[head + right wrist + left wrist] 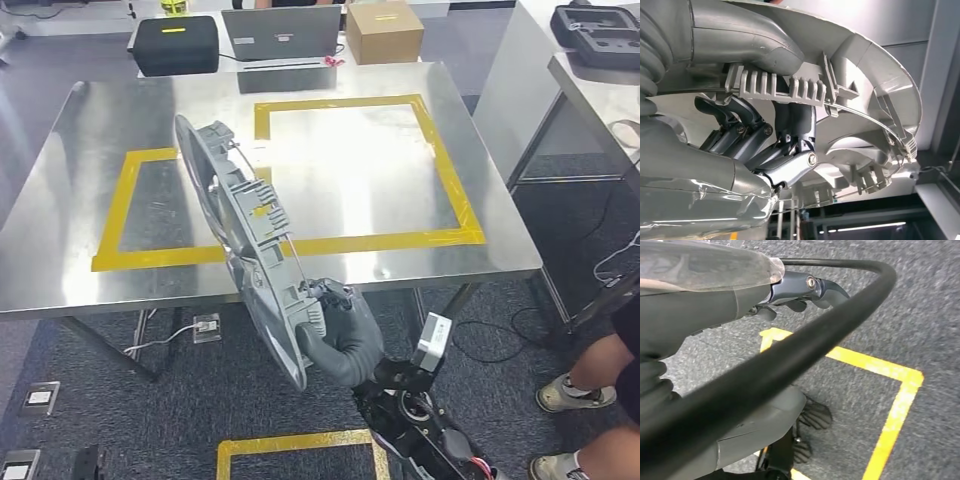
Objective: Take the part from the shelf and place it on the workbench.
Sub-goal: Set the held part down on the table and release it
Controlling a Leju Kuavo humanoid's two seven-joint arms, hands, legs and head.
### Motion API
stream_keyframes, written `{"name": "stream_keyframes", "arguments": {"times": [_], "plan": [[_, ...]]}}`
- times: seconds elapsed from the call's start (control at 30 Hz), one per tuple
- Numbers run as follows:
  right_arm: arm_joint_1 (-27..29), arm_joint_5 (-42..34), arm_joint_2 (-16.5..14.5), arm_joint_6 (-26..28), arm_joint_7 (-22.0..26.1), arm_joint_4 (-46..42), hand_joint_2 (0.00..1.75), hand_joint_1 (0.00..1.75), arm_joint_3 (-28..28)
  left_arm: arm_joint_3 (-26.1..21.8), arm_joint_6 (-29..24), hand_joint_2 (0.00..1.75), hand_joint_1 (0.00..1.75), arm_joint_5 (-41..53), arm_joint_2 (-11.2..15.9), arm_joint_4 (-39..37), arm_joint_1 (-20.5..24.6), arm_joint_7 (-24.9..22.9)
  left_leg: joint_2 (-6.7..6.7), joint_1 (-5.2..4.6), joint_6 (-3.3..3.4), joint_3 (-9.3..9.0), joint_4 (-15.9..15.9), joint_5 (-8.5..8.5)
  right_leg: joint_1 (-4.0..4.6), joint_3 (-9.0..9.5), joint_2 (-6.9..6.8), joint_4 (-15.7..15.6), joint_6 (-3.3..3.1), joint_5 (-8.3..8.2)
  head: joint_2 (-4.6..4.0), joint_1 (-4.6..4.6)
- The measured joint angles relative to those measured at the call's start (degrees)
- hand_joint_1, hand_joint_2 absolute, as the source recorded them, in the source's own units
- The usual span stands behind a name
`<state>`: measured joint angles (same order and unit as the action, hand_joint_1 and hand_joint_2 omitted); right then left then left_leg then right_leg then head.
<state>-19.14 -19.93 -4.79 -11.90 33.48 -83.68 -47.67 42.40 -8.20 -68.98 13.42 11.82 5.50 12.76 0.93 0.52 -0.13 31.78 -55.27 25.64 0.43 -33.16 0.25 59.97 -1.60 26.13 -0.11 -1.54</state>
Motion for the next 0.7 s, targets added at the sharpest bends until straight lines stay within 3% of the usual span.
{"name": "stream_keyframes", "arguments": {"times": [0.03, 0.07, 0.17, 0.2, 0.4, 0.7], "plan": [[-0.06, -0.02, -0.01, -0.01, 0.01, -0.01, 1.75, 1.75, -0.01, 0.0, -0.03, 1.75, 0.0, -0.01, -0.05, 0.0, 0.02, 0.02, 0.01, -0.02, -0.16, 0.02, 0.0, 0.05, 0.24, 0.94, -0.02, -2.09, -0.32, -0.6, 0.0, -0.09], [-0.11, -0.03, -0.01, -0.01, 0.01, -0.01, 1.75, 1.75, -0.02, 0.0, -0.08, 1.75, 0.0, -0.01, -0.07, 0.0, 0.01, 0.06, -0.01, -0.12, -0.23, 0.17, -0.13, 0.12, 0.26, 1.43, -0.07, -3.08, -0.06, -0.32, 0.0, -0.08], [-0.03, -0.04, 0.0, 0.03, -0.04, 0.01, 1.75, 1.75, -0.04, 0.0, -0.18, 1.75, 0.0, -0.02, -0.03, 0.0, -0.12, 0.27, -0.23, -0.12, -0.23, 0.41, -0.39, 0.32, 0.11, 1.84, 0.02, -4.18, 1.65, 0.13, 0.0, 0.18], [0.01, -0.04, -0.01, 0.03, -0.05, 0.01, 1.75, 1.75, -0.04, 0.0, -0.2, 1.75, 0.0, -0.01, -0.07, 0.0, -0.09, 0.32, -0.28, -0.05, -0.25, 0.35, -0.3, 0.32, 0.15, 1.85, 0.09, -4.15, 1.82, 0.12, 0.0, 0.39], [0.0, -0.04, -0.01, 0.03, -0.04, 0.01, 1.75, 1.75, -0.04, 0.0, -0.25, 1.75, 0.0, 0.0, 0.1, 0.0, -0.04, 0.42, -0.28, -0.01, -0.54, 0.05, 0.24, 0.15, 0.21, 1.87, 0.12, -4.14, 1.38, 0.22, 0.0, 1.22], [0.07, -0.6, 0.01, 0.15, -1.72, 0.01, 1.75, 1.75, -0.04, 0.0, -0.27, 1.75, 0.0, 0.05, 0.11, 0.0, -0.07, 0.54, -0.29, -0.01, -0.7, 0.06, 0.34, 0.07, 0.22, 1.88, 0.11, -4.14, 1.31, 0.2, 0.0, 1.48]]}}
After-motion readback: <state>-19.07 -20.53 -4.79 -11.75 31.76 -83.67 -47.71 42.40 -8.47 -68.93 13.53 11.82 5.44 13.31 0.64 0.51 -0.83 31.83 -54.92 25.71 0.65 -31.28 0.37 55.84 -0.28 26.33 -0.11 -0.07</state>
